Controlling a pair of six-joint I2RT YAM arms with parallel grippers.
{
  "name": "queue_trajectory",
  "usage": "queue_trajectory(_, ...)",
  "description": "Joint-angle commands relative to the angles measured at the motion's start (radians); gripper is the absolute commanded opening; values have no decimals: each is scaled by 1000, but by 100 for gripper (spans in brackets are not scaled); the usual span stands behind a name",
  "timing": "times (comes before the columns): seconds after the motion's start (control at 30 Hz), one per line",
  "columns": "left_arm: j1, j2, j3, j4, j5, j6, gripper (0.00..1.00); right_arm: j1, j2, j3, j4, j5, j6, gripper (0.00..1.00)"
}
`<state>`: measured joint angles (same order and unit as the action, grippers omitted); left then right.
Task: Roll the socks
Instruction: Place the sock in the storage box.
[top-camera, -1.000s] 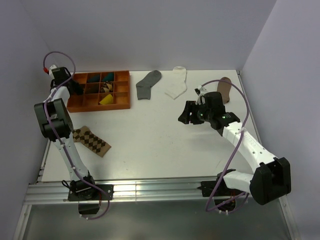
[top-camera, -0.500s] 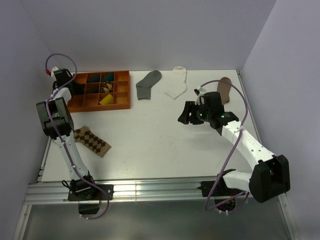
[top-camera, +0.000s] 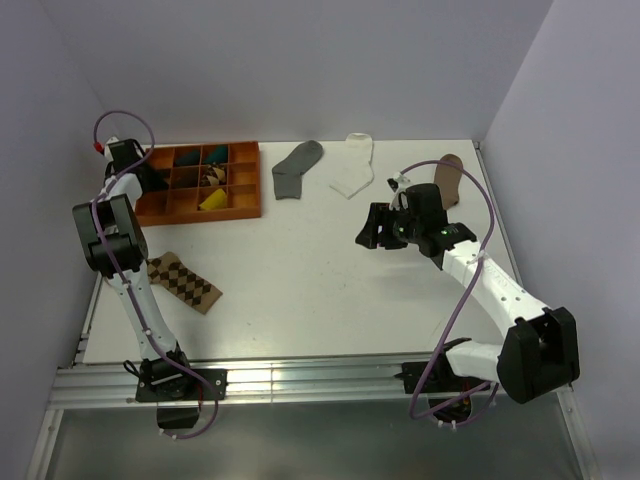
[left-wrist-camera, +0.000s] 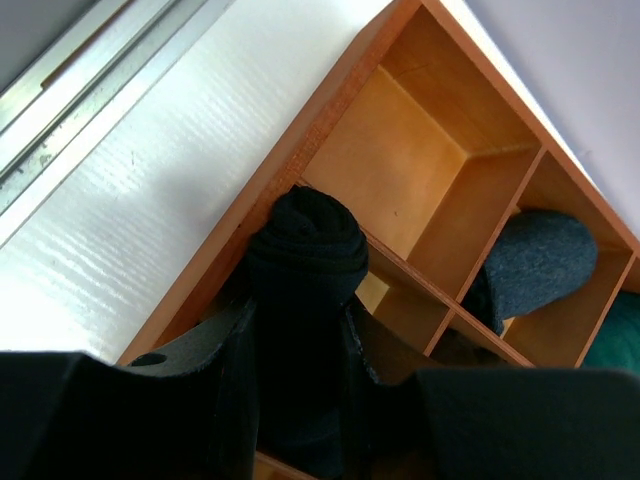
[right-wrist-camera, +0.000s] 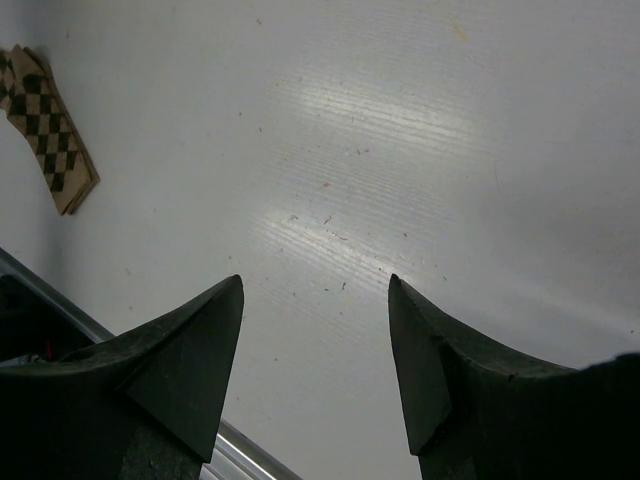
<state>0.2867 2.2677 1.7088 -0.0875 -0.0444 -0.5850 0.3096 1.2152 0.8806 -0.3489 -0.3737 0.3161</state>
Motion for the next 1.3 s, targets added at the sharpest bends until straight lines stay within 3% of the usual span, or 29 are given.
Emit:
queue_trajectory(0.0, -1, 23, 55, -150, 26, 36, 0, -7, 4, 20, 34, 13, -20, 67)
queue_trajectory(0.77, 0, 295, 431, -630, -5, 112, 1, -7, 21, 8, 47, 15, -25, 67)
queue_trajectory(0.9, 0, 314, 451, -655, -2, 122, 7, -7, 21, 3, 48, 12, -28, 67)
queue_trajectory(1.0, -1, 270, 405, -618, 5, 114, 24, -7, 18, 3, 45, 15, -29, 67)
queue_trajectory(1.1, -1, 191, 333, -563, -14, 103, 54, -7, 9, 0, 47, 15, -29, 67)
queue_trajectory(1.27, -1, 72, 262, -499, -26, 79, 70, -7, 3, -6, 53, 10, -29, 67)
